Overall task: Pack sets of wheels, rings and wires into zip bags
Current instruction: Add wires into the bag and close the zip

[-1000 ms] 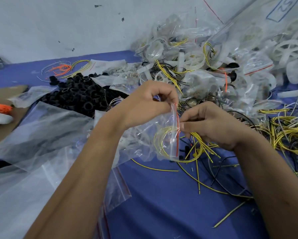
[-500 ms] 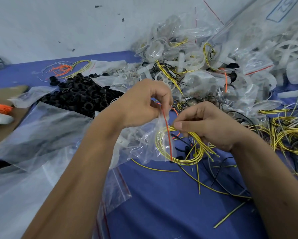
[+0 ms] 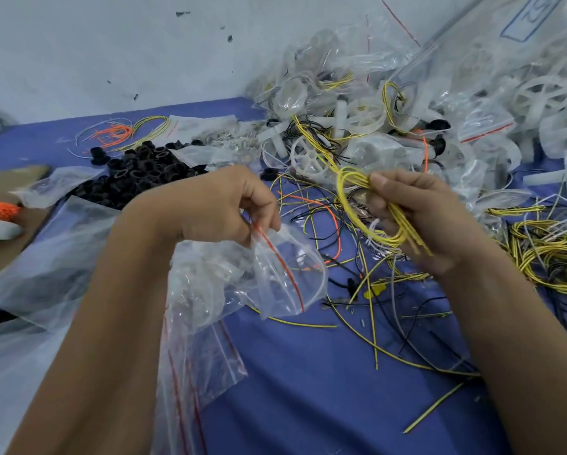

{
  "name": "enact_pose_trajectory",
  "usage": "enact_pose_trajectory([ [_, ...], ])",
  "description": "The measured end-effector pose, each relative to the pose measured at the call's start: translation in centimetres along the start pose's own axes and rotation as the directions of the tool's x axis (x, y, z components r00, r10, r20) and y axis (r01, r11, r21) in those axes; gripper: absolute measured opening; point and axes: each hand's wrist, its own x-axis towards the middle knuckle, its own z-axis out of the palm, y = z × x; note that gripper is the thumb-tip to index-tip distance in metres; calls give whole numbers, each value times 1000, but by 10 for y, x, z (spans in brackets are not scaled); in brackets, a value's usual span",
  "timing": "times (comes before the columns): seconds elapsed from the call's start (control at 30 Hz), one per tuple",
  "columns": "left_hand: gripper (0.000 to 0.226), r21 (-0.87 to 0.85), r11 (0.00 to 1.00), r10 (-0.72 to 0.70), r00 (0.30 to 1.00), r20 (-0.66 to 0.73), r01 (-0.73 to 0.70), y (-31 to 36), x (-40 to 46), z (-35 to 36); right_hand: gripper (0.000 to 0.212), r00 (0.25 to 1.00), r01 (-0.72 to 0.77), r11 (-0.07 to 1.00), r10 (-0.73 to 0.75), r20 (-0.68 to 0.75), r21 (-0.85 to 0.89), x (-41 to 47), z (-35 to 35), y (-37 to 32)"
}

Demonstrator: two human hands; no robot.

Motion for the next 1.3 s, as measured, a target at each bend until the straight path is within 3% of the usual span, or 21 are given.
enact_pose_trajectory([
  [0.07, 26, -41, 999, -8, 1000, -23, 7, 3, 1, 3, 15, 989, -2, 995, -12, 146, 95, -3, 4, -2],
  [0.13, 20, -86, 996, 5, 999, -47, -9, 7, 3, 6, 16, 974, 11, 1000, -11, 227, 4, -5, 11, 0],
  [0.2, 28, -111, 993, 34, 997, -63, -41, 9, 4, 6, 10, 965, 15, 989, 24, 263, -145, -6, 17, 1],
  [0.37, 59, -116, 990, 74, 993, -91, -84, 10, -1, 0, 6, 974, -21, 904, 115, 195, -427, -4, 5, 1],
  [0.57, 55, -93, 993, 66, 996, -54, -70, 23, 3, 10, 12, 982, 31, 747, 100, 158, -664, -3, 4, 9],
  [0.7, 50, 6, 996, 90, 993, -82, -90, 38, 16, 22, 8, 975, 82, 892, 22, 222, -445, -2, 10, 7],
  [0.77, 43, 54, 992, 115, 986, -117, -110, 43, 21, 27, 10, 961, 90, 910, 28, 276, -404, -4, 13, 7],
  [0.83, 39, 40, 993, 119, 982, -149, -114, 46, 23, 30, 7, 962, 88, 883, 46, 270, -462, -5, 19, 10],
  [0.9, 39, 20, 993, 122, 977, -175, -120, 48, 23, 31, 12, 987, 91, 852, -6, 163, -516, -4, 27, 18],
  [1.03, 22, -4, 985, 166, 964, -206, -171, 50, 24, 34, 14, 954, 157, 666, -293, -62, -729, -4, 42, 31],
  [1.07, 18, -10, 984, 171, 961, -219, -177, 50, 25, 35, 15, 941, 167, 683, -326, -91, -711, -4, 44, 33],
  [1.17, 17, -21, 985, 161, 950, -267, -172, 52, 24, 37, 22, 982, 113, 905, -166, -95, -410, -5, 48, 29],
  [1.23, 22, -47, 987, 134, 949, -285, -154, 53, 24, 35, 21, 999, 9, 953, 1, 35, -304, -5, 47, 26],
  [1.3, 29, -57, 989, 111, 951, -289, -133, 54, 23, 35, 20, 977, -36, 940, 104, 186, -338, -6, 41, 23],
])
